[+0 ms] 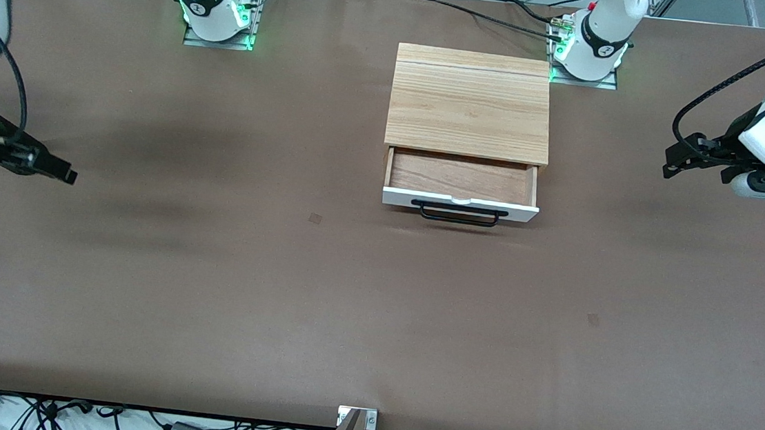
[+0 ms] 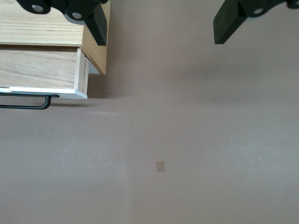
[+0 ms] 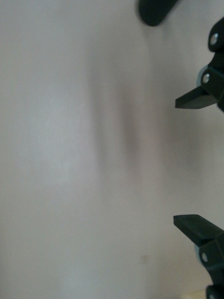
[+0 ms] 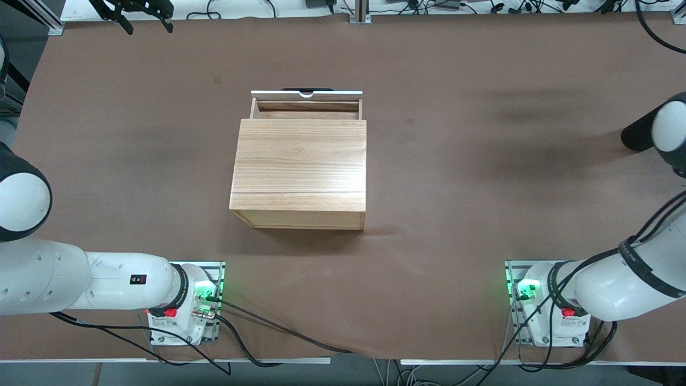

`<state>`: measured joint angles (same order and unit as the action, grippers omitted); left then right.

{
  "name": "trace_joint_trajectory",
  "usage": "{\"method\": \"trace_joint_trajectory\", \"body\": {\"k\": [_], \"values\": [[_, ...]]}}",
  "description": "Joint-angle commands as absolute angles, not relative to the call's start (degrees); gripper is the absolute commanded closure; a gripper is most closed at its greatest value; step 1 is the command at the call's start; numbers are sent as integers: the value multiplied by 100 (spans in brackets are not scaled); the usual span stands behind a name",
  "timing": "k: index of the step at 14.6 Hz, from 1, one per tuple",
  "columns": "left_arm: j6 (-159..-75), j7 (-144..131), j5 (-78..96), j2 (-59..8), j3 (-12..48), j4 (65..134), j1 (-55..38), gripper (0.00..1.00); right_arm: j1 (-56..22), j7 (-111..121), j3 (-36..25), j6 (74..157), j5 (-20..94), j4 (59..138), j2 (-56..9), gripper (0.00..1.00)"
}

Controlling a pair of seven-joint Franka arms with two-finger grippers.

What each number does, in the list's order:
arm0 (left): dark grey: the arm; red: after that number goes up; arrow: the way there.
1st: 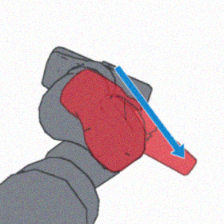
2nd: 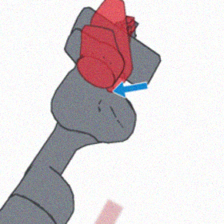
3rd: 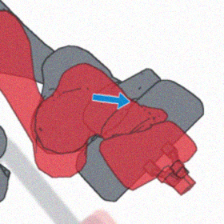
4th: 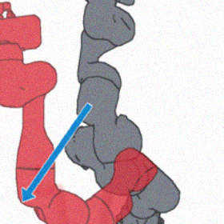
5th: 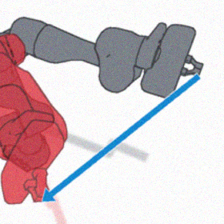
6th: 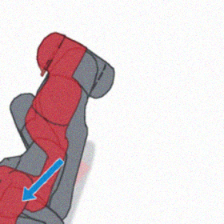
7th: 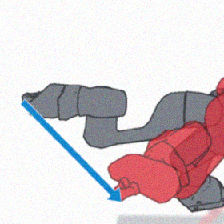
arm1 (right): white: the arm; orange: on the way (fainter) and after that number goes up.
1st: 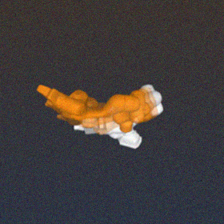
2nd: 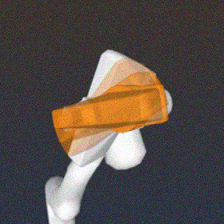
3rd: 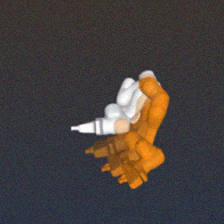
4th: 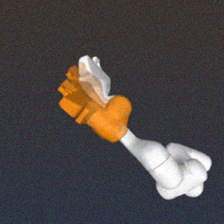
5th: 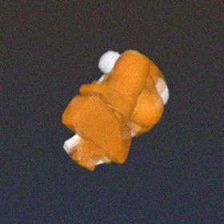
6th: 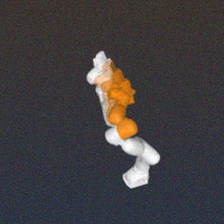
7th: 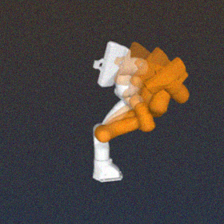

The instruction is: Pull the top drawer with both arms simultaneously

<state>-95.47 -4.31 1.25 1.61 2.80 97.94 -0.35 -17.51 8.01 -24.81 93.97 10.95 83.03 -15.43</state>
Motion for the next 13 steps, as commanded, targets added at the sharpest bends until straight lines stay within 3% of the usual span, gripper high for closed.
{"method": "trace_joint_trajectory", "body": {"k": [1, 4, 7, 13], "values": [[-9431, -360, 158, 141, 325, 9686, -26, 0, -856, 1959, -1470, 9537, 888, 9009, -810, 0], [-9378, -396, 150, 141, 325, 9686, -26, 0, -441, 1750, -960, 9746, 371, 9403, -511, 0], [-9369, -396, 149, 141, 334, 9686, -26, 0, 226, 979, 58, 10010, -95, 9798, -273, 0], [-9343, -396, 149, 149, 325, 9686, -26, 0, 299, 871, 184, 9344, -184, 9668, -237, 0]]}}
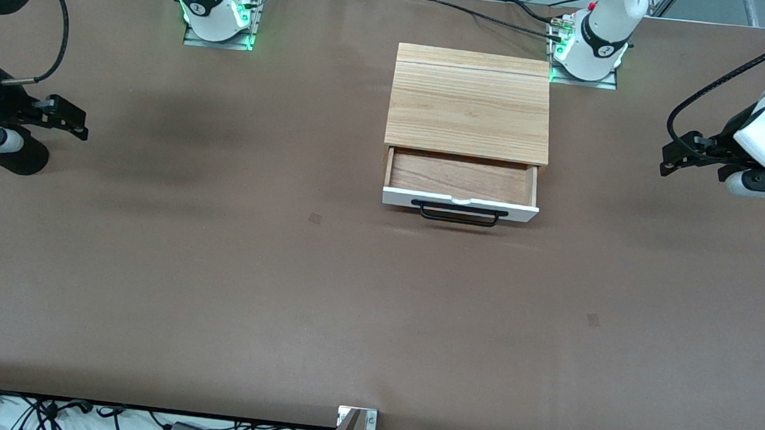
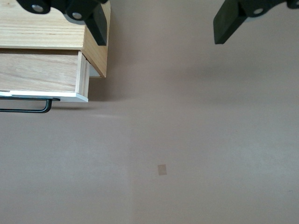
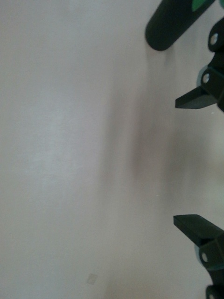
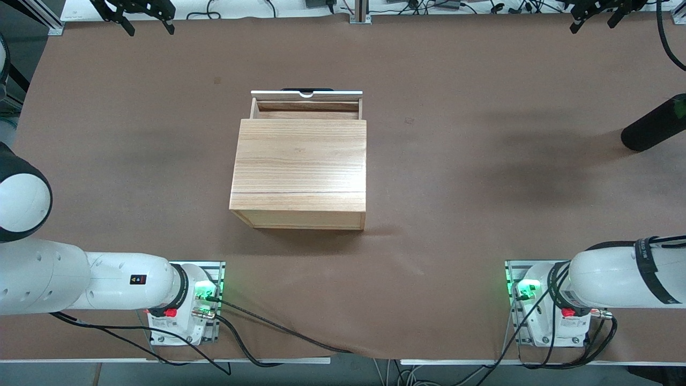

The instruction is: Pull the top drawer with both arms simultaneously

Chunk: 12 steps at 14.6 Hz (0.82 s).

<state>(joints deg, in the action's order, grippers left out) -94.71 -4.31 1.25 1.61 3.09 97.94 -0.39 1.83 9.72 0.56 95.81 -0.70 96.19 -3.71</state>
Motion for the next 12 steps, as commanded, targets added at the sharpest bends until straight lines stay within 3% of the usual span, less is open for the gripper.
{"method": "trace_joint_trajectory", "body": {"k": [1, 12], "values": [[-9343, -396, 149, 149, 325, 9686, -18, 0, 299, 861, 185, 9378, -228, 9633, -255, 0], [-9360, -396, 149, 141, 334, 9686, -26, 0, 264, 967, 229, 9150, -149, 9097, -360, 0]]}}
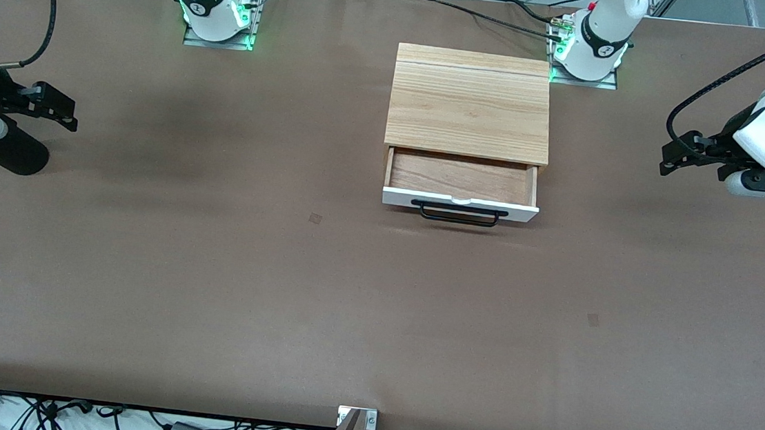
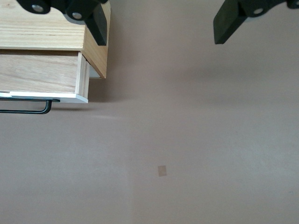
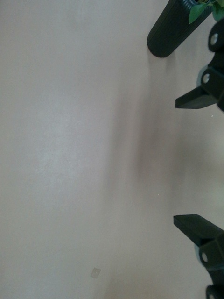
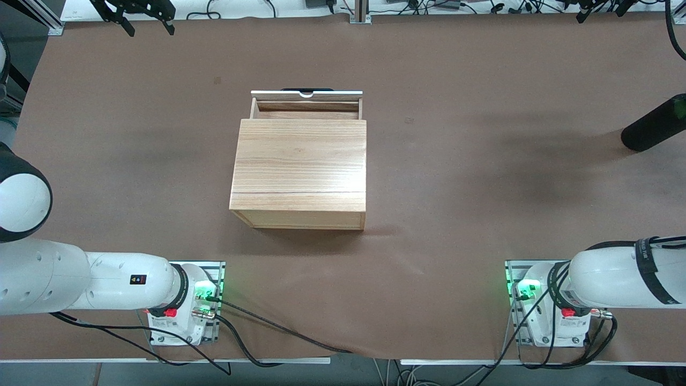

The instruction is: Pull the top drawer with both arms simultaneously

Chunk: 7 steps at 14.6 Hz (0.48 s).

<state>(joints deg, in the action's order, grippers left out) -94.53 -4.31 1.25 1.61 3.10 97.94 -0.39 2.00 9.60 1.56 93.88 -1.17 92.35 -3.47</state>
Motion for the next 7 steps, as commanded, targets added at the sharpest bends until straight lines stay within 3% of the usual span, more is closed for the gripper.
{"method": "trace_joint_trajectory", "body": {"k": [1, 7], "values": [[-9360, -396, 149, 141, 334, 9677, -26, 0, 246, 967, 237, 9123, -176, 9097, -360, 0], [-9360, -404, 149, 141, 334, 9677, -26, 0, 237, 958, 229, 9185, -176, 9070, -378, 0]]}}
